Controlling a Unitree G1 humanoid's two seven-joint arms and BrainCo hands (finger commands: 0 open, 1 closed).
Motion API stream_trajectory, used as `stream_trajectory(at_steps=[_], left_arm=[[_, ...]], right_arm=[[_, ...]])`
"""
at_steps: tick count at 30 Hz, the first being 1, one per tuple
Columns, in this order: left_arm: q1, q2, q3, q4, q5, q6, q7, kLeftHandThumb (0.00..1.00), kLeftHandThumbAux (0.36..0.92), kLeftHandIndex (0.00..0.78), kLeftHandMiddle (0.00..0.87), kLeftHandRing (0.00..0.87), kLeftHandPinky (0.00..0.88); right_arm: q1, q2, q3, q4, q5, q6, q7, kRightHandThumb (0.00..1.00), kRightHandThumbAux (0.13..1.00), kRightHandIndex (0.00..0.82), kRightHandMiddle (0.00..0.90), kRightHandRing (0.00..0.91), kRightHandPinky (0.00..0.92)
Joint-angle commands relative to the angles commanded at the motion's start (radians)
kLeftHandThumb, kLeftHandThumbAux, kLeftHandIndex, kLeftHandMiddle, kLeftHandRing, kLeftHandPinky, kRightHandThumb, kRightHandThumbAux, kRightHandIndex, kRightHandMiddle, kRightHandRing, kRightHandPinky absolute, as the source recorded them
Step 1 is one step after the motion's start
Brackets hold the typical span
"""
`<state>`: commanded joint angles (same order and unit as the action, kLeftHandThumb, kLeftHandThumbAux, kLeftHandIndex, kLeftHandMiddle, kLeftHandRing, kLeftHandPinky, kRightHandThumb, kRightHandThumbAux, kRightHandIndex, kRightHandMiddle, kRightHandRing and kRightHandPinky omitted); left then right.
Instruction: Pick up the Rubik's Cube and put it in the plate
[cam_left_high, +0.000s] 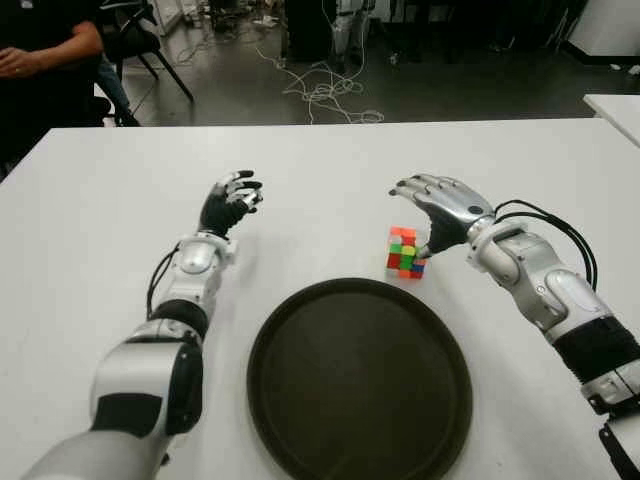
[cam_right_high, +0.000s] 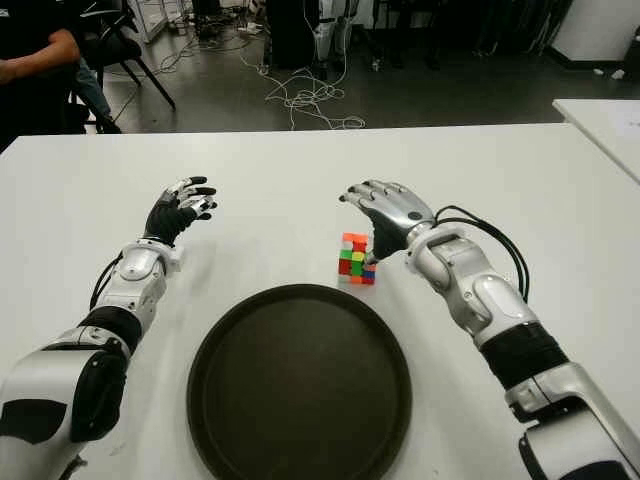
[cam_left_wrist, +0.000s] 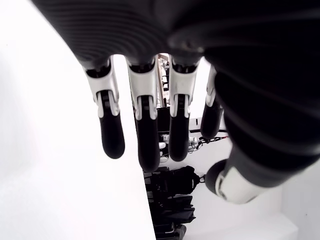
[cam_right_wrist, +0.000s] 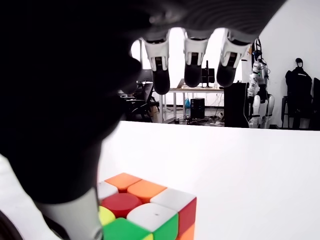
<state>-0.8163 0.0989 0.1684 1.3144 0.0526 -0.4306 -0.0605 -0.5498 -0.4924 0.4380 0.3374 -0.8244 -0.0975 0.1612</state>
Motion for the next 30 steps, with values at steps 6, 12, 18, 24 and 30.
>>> stream_trajectory(at_steps=[6, 12, 18, 24, 30], left_arm=[[-0.002, 0.0, 0.004, 0.001, -0.003, 0.006, -0.003, 0.267, 0.732, 0.227, 0.306, 0.331, 0.342], [-0.003, 0.0, 0.001, 0.002, 0.0, 0.006, 0.0, 0.249, 0.721, 0.22, 0.305, 0.327, 0.337], [-0.002, 0.001, -0.002, 0.001, 0.004, 0.001, 0.0, 0.24, 0.724, 0.224, 0.308, 0.328, 0.337], [-0.001, 0.0, -0.001, 0.0, 0.001, -0.006, -0.006, 0.239, 0.736, 0.223, 0.309, 0.327, 0.335], [-0.001, -0.001, 0.001, -0.001, -0.002, -0.007, -0.01, 0.246, 0.738, 0.226, 0.309, 0.329, 0.343]], right_arm=[[-0.011, 0.009, 0.011, 0.016, -0.003, 0.013, 0.025, 0.0, 0.849, 0.001, 0.017, 0.001, 0.032], [-0.025, 0.024, 0.026, 0.073, -0.004, -0.001, 0.008, 0.0, 0.834, 0.0, 0.017, 0.0, 0.031], [-0.036, 0.03, 0.041, 0.105, -0.004, -0.009, -0.001, 0.0, 0.828, 0.002, 0.02, 0.002, 0.036], [-0.044, 0.037, 0.048, 0.121, -0.002, -0.007, 0.01, 0.0, 0.824, 0.006, 0.023, 0.011, 0.036], [-0.053, 0.041, 0.056, 0.147, -0.002, -0.011, 0.008, 0.0, 0.817, 0.009, 0.028, 0.019, 0.038]])
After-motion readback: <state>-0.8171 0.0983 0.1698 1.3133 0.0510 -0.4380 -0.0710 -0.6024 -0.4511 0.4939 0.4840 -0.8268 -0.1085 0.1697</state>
